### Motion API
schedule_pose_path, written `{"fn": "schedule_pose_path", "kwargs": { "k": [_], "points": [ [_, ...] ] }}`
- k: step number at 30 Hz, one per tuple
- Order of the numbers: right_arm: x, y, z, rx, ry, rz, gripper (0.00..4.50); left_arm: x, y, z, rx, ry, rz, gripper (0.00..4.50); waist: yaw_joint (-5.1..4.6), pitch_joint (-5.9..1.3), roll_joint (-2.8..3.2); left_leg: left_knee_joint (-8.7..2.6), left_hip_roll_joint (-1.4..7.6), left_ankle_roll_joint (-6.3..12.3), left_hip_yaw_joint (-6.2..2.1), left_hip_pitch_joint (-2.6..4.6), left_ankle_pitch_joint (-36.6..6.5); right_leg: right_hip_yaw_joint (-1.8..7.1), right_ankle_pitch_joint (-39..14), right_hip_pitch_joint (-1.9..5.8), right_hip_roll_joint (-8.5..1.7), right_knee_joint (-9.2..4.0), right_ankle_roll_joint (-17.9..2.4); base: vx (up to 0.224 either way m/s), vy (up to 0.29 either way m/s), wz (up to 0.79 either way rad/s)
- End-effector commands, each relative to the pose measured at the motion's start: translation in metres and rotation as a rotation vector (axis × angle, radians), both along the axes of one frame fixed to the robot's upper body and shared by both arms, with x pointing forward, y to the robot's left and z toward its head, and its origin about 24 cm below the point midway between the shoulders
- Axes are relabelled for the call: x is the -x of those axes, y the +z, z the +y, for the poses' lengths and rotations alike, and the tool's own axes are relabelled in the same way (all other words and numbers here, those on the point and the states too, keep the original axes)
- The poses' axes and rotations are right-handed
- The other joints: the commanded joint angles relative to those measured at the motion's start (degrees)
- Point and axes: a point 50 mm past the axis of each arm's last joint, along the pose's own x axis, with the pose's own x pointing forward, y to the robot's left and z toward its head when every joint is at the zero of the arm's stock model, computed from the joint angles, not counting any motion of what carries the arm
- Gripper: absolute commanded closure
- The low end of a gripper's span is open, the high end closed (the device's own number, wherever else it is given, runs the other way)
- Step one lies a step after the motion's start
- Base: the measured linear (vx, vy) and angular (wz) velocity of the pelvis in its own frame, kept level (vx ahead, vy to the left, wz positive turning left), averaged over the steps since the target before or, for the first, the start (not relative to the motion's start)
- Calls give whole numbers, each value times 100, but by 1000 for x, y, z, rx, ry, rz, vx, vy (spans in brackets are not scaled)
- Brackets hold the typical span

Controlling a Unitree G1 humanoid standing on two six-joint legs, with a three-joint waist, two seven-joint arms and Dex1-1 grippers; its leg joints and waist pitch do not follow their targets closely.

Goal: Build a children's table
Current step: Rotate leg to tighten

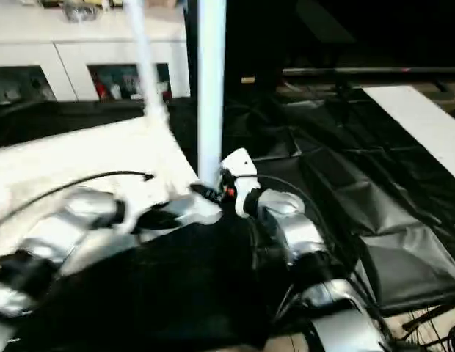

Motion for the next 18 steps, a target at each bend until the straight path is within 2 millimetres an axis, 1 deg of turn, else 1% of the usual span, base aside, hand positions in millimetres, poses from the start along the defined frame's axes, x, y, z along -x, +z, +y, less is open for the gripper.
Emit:
{"fn": "schedule_pose_path", "kwargs": {
  "k": [1, 2, 3, 5, 6, 8, 9, 12, 14, 16, 17, 18],
  "points": [
    [28, -58, -28, 156, -3, 268, 265, 13, 0, -4, 6, -157, 62, 450, -15, -133, 85, -319, 301, 456, -44, -16, -322, 215, 1454, 223, -348, -259, -1509, 0, 0, 0],
    [31, -55, -32, 155, 54, 276, 265, 16, 3, 6, -6, -179, 72, 450, -4, -135, 82, -314, 298, 487, -47, -19, -264, 198, 1486, 242, -335, -255, -1517, 0, 0, 0],
    [33, -55, -33, 163, 81, 281, 265, 17, 4, 10, -12, -183, 82, 450, -12, -133, 91, -299, 292, 528, -35, -26, -153, 196, 1576, 239, -328, -238, -1537, 0, 0, 0],
    [36, -54, -36, 178, 136, 296, 265, 21, 7, 17, -18, -194, 109, 450, -7, -129, 99, -296, 305, 561, -23, -12, -143, 190, 1526, 229, -337, -241, -1584, 0, 0, 0],
    [37, -54, -36, 179, 143, 298, 265, 22, 7, 18, -17, -197, 115, 450, -6, -119, 108, -302, 311, 551, -21, -12, -187, 191, 1430, 220, -344, -244, -1616, 0, 0, 0],
    [38, -54, -36, 182, 165, 315, 265, 26, 8, 23, -18, -215, 149, 450, -14, -105, 107, -324, 322, 487, -22, -4, -308, 190, 1181, 217, -345, -260, -1638, 0, 0, 0],
    [38, -54, -36, 182, 165, 315, 265, 26, 8, 23, -18, -215, 149, 450, -18, -96, 108, -339, 321, 433, -23, -7, -409, 195, 973, 218, -350, -273, -1630, 0, 0, 0],
    [38, -56, -35, 197, 168, 317, 265, 27, 6, 25, -29, -219, 156, 450, -36, -86, 107, -359, 326, 302, -23, 12, -548, 214, 727, 207, -354, -292, -1634, 0, 0, 0],
    [39, -57, -35, 209, 168, 315, 265, 26, 5, 25, -33, -208, 146, 450, -39, -94, 92, -350, 319, 286, -20, 12, -474, 221, 793, 215, -356, -284, -1625, 0, 0, 0],
    [36, -59, -35, 223, 125, 304, 265, 24, 4, 23, -29, -185, 131, 450, -43, -93, 90, -337, 305, 303, -15, 12, -345, 223, 965, 215, -349, -275, -1624, 0, 0, 0],
    [33, -60, -36, 235, 82, 294, 265, 22, 4, 21, -23, -175, 122, 450, -42, -91, 90, -336, 303, 306, -13, 12, -352, 222, 963, 215, -349, -276, -1621, 0, 0, 0],
    [33, -60, -36, 235, 82, 294, 265, 22, 4, 21, -23, -175, 122, 450, -42, -82, 88, -346, 306, 290, -14, 14, -430, 226, 857, 211, -355, -286, -1608, 0, 0, 0]
  ]
}}
